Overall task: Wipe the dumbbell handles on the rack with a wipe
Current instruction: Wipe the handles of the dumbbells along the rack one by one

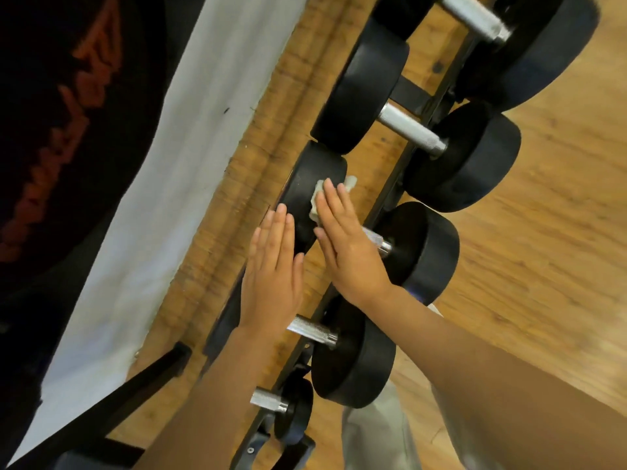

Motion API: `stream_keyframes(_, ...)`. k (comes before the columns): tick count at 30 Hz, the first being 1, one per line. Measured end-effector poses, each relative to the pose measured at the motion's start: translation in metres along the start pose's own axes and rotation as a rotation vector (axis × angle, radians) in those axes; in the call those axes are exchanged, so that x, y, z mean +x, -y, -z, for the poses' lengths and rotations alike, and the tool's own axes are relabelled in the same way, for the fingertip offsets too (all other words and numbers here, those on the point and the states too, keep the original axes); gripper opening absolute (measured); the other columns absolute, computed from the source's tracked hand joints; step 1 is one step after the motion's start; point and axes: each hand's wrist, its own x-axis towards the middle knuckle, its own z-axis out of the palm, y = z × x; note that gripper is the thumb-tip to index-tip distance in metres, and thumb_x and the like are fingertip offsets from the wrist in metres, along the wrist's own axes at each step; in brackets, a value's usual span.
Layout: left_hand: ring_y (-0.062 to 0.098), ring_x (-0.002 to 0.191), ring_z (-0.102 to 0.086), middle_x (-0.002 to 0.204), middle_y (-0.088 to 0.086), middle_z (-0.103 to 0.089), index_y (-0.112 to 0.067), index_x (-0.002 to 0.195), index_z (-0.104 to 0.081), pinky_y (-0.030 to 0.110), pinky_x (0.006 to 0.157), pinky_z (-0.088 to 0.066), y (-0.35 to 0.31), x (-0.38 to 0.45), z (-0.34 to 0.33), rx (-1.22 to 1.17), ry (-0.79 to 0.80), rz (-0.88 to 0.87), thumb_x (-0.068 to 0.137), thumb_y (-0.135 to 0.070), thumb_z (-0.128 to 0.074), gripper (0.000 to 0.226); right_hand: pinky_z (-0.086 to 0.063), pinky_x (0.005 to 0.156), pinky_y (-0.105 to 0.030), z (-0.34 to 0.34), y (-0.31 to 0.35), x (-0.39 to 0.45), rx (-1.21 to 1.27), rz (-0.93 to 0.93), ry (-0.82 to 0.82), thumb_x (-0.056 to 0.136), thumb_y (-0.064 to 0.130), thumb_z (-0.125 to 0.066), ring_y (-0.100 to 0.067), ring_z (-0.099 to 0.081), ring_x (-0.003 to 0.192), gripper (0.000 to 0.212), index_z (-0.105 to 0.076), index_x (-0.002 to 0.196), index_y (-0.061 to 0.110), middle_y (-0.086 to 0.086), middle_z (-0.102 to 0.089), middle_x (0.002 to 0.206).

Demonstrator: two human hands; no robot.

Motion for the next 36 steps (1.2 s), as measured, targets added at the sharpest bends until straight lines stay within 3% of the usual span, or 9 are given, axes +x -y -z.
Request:
stream_keyframes(3, 0.025, 0.152, -0.011, 0.164, 0.014, -0.014, -0.003, 0.155, -0.015, 0.04, 0.123, -0.014, -0.005, -0.009, -0.004, 0.034, 0.037, 0.051, 0.107, -0.027, -0.028, 0.055, 0.001, 0.122, -0.033, 0.001, -0.004, 0.02, -0.175, 0.031, 0.037, 0.106, 0.028, -0.026, -0.024, 0.001, 0.15, 0.053, -0.017, 0.152, 0.003, -0.01, -0.009, 0.162)
stream_keyframes(5, 0.025, 0.152, -0.011, 0.164, 0.013, -0.014, -0.004, 0.155, -0.013, 0.04, 0.123, -0.016, -0.006, -0.011, -0.005, 0.075, 0.051, 0.066, 0.107, -0.026, -0.026, 0.055, 0.009, 0.12, -0.03, 0.003, -0.001, 0.052, -0.203, -0.072, 0.044, 0.106, 0.034, -0.022, -0.02, 0.005, 0.15, 0.055, -0.014, 0.153, 0.006, -0.006, -0.006, 0.162)
stream_keyframes(9, 0.025, 0.151, -0.015, 0.163, 0.014, -0.018, -0.003, 0.154, -0.017, 0.042, 0.121, -0.019, -0.008, -0.01, -0.004, 0.107, 0.05, 0.1, 0.107, -0.025, -0.025, 0.053, 0.005, 0.119, -0.032, 0.007, -0.002, 0.091, -0.197, -0.189, 0.118, 0.106, 0.039, -0.02, -0.02, -0.002, 0.15, 0.057, -0.015, 0.154, 0.008, -0.006, -0.011, 0.163)
stream_keyframes(15, 0.028, 0.149, -0.021, 0.161, 0.018, -0.022, -0.001, 0.153, -0.019, 0.04, 0.123, -0.014, -0.009, -0.011, -0.003, 0.118, 0.056, 0.098, 0.106, -0.023, -0.028, 0.053, -0.007, 0.122, -0.045, 0.01, -0.001, 0.025, -0.411, 0.233, 0.205, 0.104, 0.039, -0.021, -0.03, -0.007, 0.15, 0.06, -0.022, 0.153, 0.005, -0.01, -0.016, 0.162)
stream_keyframes(18, 0.025, 0.151, -0.017, 0.162, 0.017, -0.018, -0.001, 0.154, -0.015, 0.037, 0.124, -0.01, -0.01, -0.014, -0.002, 0.133, 0.074, 0.133, 0.106, -0.022, -0.026, 0.054, -0.012, 0.122, -0.045, 0.013, -0.007, 0.031, -0.462, 0.325, 0.217, 0.105, 0.036, -0.019, -0.027, -0.01, 0.15, 0.056, -0.022, 0.153, 0.008, -0.007, -0.017, 0.162)
stream_keyframes(25, 0.021, 0.152, -0.012, 0.165, 0.013, -0.01, -0.002, 0.156, -0.012, 0.039, 0.122, -0.011, 0.004, -0.043, -0.001, 0.297, 0.143, 0.221, 0.105, -0.027, -0.019, 0.058, -0.004, 0.123, -0.042, 0.001, 0.012, 0.07, -0.381, 0.049, 0.107, 0.103, 0.04, -0.01, -0.025, -0.003, 0.151, 0.059, -0.019, 0.155, 0.016, -0.004, -0.011, 0.163)
stream_keyframes(28, 0.021, 0.152, -0.014, 0.165, 0.012, -0.011, -0.002, 0.155, -0.016, 0.042, 0.122, -0.013, 0.008, -0.049, -0.001, 0.355, 0.131, 0.242, 0.104, -0.028, -0.021, 0.059, -0.012, 0.121, -0.047, 0.002, 0.009, 0.044, -0.498, 0.252, 0.123, 0.105, 0.037, -0.016, -0.03, -0.009, 0.15, 0.057, -0.023, 0.154, 0.01, -0.01, -0.016, 0.162)
stream_keyframes(32, 0.023, 0.151, -0.017, 0.163, 0.012, -0.016, -0.002, 0.155, -0.02, 0.043, 0.122, -0.014, 0.007, -0.06, -0.001, 0.372, 0.092, 0.281, 0.105, -0.032, -0.016, 0.058, -0.011, 0.122, -0.044, 0.006, -0.008, 0.02, -0.684, 0.54, 0.226, 0.106, 0.033, -0.022, -0.028, -0.012, 0.15, 0.053, -0.025, 0.154, 0.011, -0.006, -0.018, 0.162)
stream_keyframes(36, 0.022, 0.15, -0.017, 0.162, 0.012, -0.019, -0.001, 0.153, -0.023, 0.042, 0.122, -0.013, 0.005, -0.078, -0.004, 0.43, 0.073, 0.281, 0.107, -0.034, -0.004, 0.06, -0.01, 0.122, -0.042, 0.003, -0.021, 0.025, -0.621, 0.634, 0.181, 0.099, 0.012, -0.04, -0.028, -0.018, 0.148, 0.053, -0.033, 0.151, 0.013, -0.008, -0.024, 0.16)
